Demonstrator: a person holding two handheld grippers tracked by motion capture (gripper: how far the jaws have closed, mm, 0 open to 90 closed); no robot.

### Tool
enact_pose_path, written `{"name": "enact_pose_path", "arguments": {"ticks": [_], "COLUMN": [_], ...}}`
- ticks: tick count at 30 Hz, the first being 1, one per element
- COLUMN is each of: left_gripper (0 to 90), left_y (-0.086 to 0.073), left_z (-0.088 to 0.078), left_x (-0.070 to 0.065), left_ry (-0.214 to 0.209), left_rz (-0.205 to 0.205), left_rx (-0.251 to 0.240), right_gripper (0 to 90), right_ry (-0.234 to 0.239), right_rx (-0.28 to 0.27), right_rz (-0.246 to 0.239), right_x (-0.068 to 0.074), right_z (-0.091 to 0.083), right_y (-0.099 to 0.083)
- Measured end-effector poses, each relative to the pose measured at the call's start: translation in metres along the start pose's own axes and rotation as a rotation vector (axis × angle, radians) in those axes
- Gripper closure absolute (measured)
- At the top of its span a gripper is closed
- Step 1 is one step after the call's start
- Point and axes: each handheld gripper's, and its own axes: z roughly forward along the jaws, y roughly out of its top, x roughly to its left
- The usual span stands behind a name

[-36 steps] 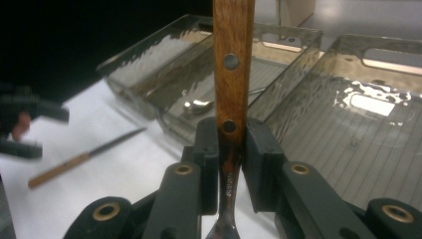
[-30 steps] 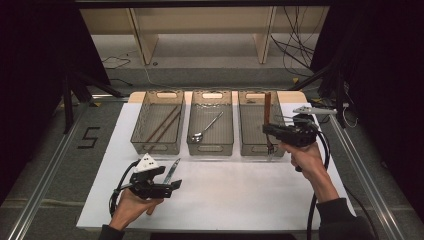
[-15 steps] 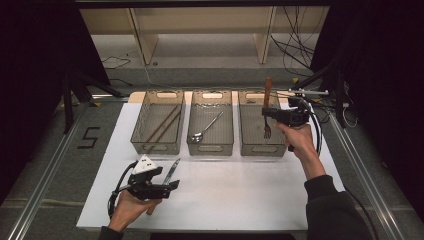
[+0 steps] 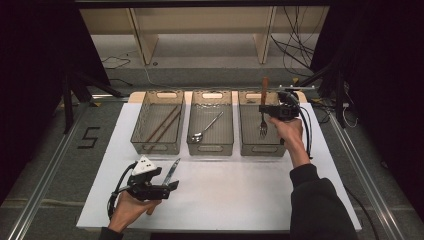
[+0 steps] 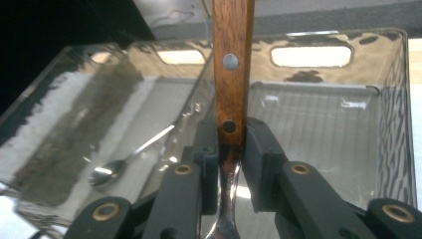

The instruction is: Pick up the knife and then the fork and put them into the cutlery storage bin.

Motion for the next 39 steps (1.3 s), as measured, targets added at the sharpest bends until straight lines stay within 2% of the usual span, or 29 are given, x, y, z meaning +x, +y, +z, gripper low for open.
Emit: {"name": "enact_pose_path", "arguments": {"ticks": [6, 15, 29, 36, 39], "left_gripper": [18.4, 18.4, 18.4, 18.4, 18.4], "left_y": [0.000, 0.000, -0.002, -0.002, -0.002], "left_z": [0.000, 0.001, 0.004, 0.005, 0.004], "left_x": [0.000, 0.000, 0.001, 0.004, 0.005], "left_ry": [0.003, 0.006, 0.018, 0.030, 0.041], "left_rz": [-0.006, -0.016, -0.023, -0.035, -0.050], "left_rx": [-0.004, -0.009, 0.021, 0.044, 0.050], "right_gripper": [77.9, 77.9, 76.6, 56.7, 53.8], "right_ry": [-0.029, -0.044, -0.080, -0.083, -0.083], "right_rx": [0.044, 0.066, 0.108, 0.112, 0.096], "right_rz": [-0.028, -0.022, -0.024, -0.004, -0.012], "right_x": [0.001, 0.003, -0.001, -0.002, -0.003], "right_z": [0.012, 0.022, 0.032, 0.029, 0.022], "right_y": [-0.005, -0.009, -0.018, -0.016, -0.014]}}
